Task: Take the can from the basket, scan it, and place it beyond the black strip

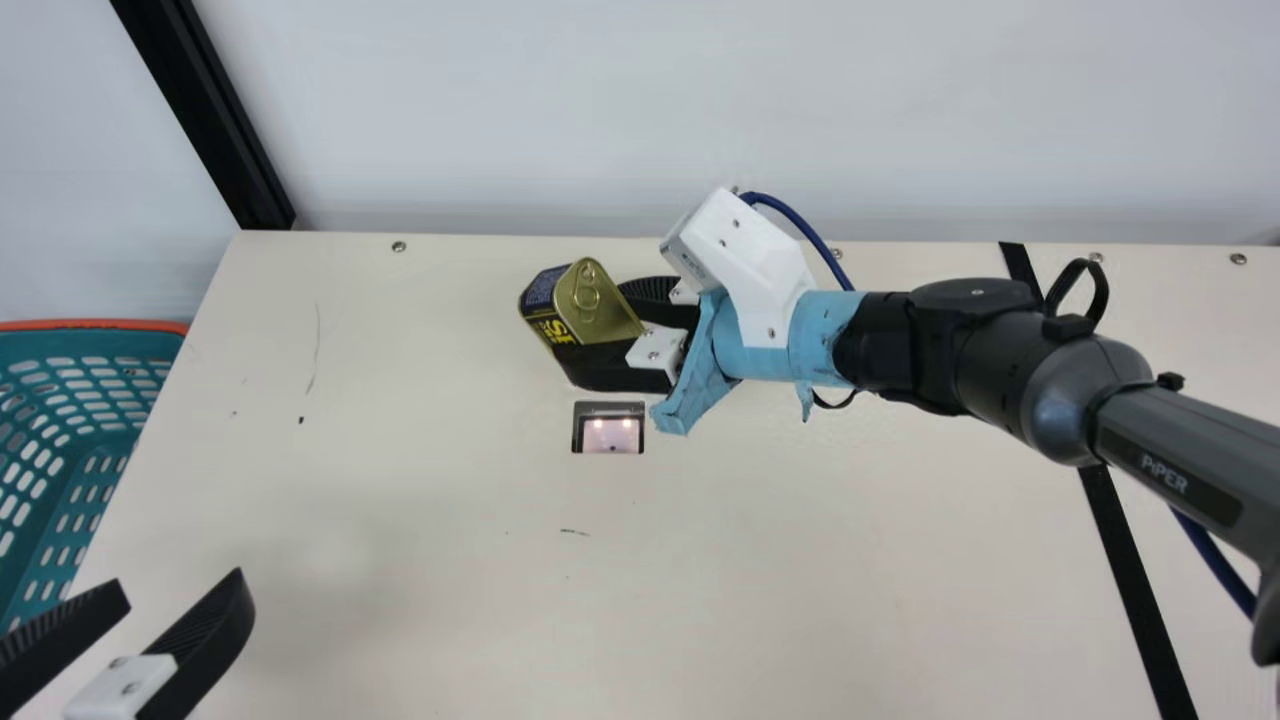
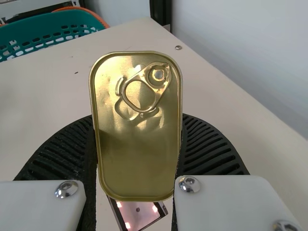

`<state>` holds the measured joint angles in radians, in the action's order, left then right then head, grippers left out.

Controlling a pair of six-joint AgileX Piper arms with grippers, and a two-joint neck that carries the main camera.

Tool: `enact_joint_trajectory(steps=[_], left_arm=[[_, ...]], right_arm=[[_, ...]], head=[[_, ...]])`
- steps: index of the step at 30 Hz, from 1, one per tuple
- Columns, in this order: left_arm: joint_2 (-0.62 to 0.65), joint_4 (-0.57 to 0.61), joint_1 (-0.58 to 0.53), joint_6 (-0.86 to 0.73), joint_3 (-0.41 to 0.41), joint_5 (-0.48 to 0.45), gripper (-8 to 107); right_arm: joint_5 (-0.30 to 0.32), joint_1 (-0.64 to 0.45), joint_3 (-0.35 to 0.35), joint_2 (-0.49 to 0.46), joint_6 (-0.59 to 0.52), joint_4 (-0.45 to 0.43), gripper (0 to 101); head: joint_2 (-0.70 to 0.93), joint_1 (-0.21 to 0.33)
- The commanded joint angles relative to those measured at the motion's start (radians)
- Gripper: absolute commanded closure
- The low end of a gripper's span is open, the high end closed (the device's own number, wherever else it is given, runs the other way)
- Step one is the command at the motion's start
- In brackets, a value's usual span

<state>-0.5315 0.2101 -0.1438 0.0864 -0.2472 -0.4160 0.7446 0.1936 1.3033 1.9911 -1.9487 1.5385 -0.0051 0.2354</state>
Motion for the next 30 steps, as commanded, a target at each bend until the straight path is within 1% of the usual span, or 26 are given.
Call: enact_joint_trajectory(steps=[1,6,11,19,25,30], left_arm=[[0.0,0.0,0.0,0.0,0.0,0.0,9],[0.0,0.0,0.0,0.0,0.0,0.0,9],[0.0,0.0,0.0,0.0,0.0,0.0,9],[0.0,0.0,0.0,0.0,0.0,0.0,9],[0.0,0.0,0.0,0.0,0.0,0.0,9],[0.0,0.0,0.0,0.0,0.0,0.0,9]], right_arm=[[0.004,-0.002,-0.005,-0.005,-0.008,0.008,101],[0.006,-0.015,-0.026,-0.033,-0.022,0.03,101],[0.006,-0.03,-0.059,-0.083,-0.034,0.042,101],[-0.025,-0.064,-0.116,-0.171,-0.029,0.044,101],[-0.054,-0.092,-0.155,-0.234,-0.001,0.012,101],[-0.099,-0.113,-0.183,-0.282,0.053,-0.056,101]], head=[[0.0,0.005],[0.0,0.005],[0.0,0.005],[-0.04,0.001],[-0.106,-0.006],[-0.151,-0.008]])
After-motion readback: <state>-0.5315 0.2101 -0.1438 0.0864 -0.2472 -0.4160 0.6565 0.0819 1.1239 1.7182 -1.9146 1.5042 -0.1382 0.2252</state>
